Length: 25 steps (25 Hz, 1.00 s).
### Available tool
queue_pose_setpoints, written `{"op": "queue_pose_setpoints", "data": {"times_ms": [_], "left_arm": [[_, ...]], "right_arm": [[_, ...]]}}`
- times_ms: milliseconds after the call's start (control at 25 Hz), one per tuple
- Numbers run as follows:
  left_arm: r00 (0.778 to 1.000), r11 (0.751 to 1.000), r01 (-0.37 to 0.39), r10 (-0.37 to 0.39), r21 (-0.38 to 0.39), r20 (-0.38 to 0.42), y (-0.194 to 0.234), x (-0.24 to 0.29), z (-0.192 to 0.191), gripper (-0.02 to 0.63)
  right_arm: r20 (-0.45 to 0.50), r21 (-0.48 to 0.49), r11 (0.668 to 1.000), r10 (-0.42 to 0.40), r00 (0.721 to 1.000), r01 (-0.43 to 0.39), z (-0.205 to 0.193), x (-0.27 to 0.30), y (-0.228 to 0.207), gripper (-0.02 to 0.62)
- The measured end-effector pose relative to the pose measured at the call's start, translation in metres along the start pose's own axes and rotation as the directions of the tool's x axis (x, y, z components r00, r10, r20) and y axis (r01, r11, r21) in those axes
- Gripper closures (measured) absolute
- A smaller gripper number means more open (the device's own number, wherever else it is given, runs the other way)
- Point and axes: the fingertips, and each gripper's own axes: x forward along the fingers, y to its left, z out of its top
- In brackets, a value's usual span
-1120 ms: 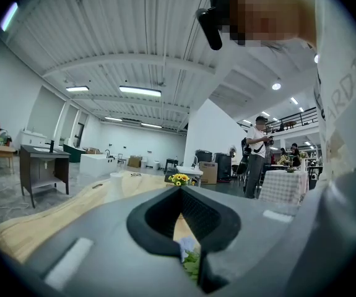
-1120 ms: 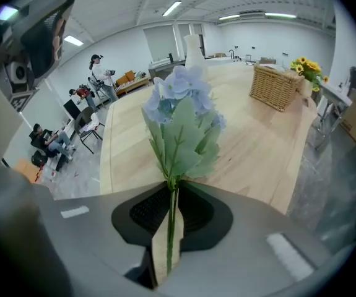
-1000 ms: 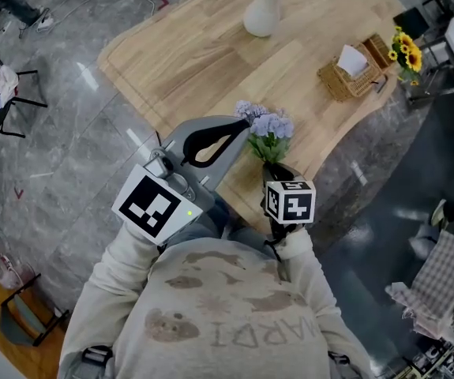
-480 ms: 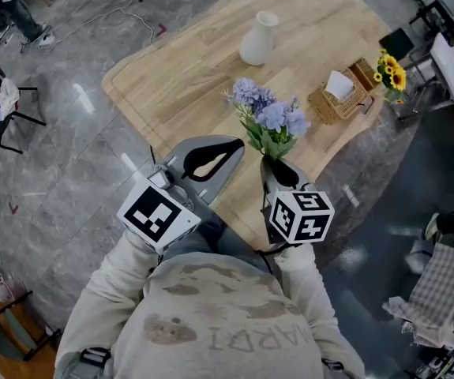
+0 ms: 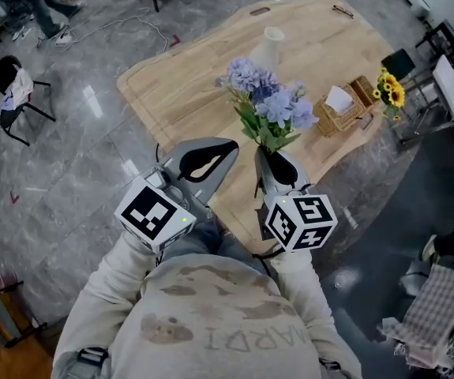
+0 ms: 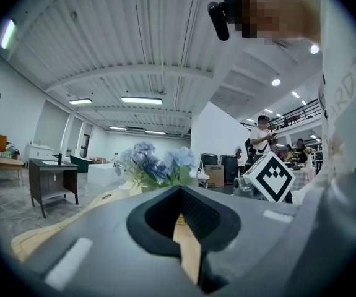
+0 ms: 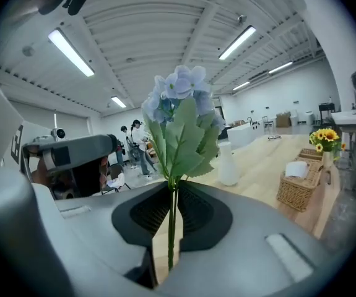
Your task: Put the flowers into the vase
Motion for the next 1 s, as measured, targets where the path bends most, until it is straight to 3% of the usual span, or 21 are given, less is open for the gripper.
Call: {"op": "queue_pose_setpoints", "data": {"times_ms": [200,480,760,1000], "left_arm": [[0.999,0.999,-0.041,0.041,0.029,0.0,-0.007,-0.01,0.008,0.606],[0.998,0.997,-0.063,0.062,0.037,0.019,-0.01,-0.031,0.014,0.606],[0.998,0.998,-0.054,0.052,0.028,0.047,0.019,-0.03,0.017,0.605],[0.998,0.998,0.056,-0.058,0.028,0.039,0.082,-0.021,0.026,0.606]], "right_arm": [[0.087,-0.036,0.997,0.068,0.994,-0.065,0.026,-0.01,0.015,0.535],[0.178,-0.087,0.993,0.093,0.98,-0.078,0.051,-0.022,0.032,0.535],[0.229,-0.087,0.996,0.05,0.972,-0.031,0.072,-0.011,0.026,0.535],[0.287,-0.042,0.996,-0.061,0.956,0.076,0.11,0.036,0.024,0.535]]}}
